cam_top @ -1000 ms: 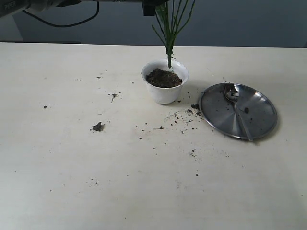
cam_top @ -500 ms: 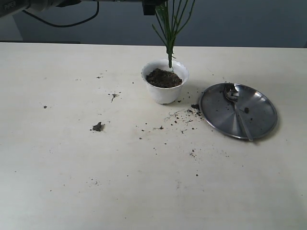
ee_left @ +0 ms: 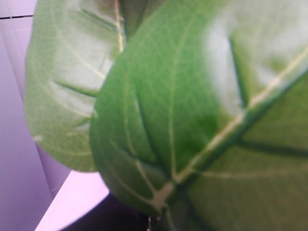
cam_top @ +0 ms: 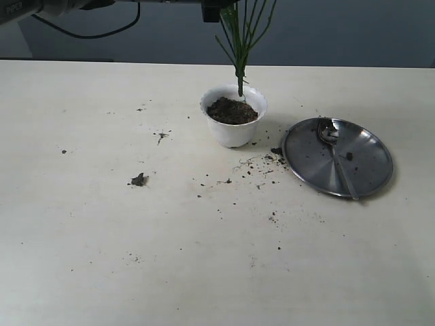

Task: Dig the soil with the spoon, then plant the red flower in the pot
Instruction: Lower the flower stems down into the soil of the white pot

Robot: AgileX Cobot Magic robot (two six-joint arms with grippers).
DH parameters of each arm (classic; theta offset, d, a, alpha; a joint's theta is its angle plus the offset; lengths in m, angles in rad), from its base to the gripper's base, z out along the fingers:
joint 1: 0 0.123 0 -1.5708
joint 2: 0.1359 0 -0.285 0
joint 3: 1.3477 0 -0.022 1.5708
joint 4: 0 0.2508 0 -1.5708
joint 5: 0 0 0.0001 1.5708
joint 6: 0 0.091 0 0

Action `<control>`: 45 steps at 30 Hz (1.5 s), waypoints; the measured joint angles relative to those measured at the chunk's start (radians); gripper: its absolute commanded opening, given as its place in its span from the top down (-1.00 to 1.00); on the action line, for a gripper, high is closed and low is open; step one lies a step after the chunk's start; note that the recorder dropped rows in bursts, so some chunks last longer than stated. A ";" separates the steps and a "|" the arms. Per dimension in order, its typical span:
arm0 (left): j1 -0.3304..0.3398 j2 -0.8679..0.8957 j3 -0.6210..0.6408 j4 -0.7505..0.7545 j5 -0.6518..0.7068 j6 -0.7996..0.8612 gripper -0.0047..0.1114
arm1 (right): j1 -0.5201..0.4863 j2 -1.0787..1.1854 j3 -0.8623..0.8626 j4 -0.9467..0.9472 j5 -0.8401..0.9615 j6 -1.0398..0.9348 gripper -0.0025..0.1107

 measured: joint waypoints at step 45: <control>0.010 0.023 0.000 0.011 0.000 0.028 0.91 | 0.000 0.000 0.000 0.000 0.000 0.000 0.97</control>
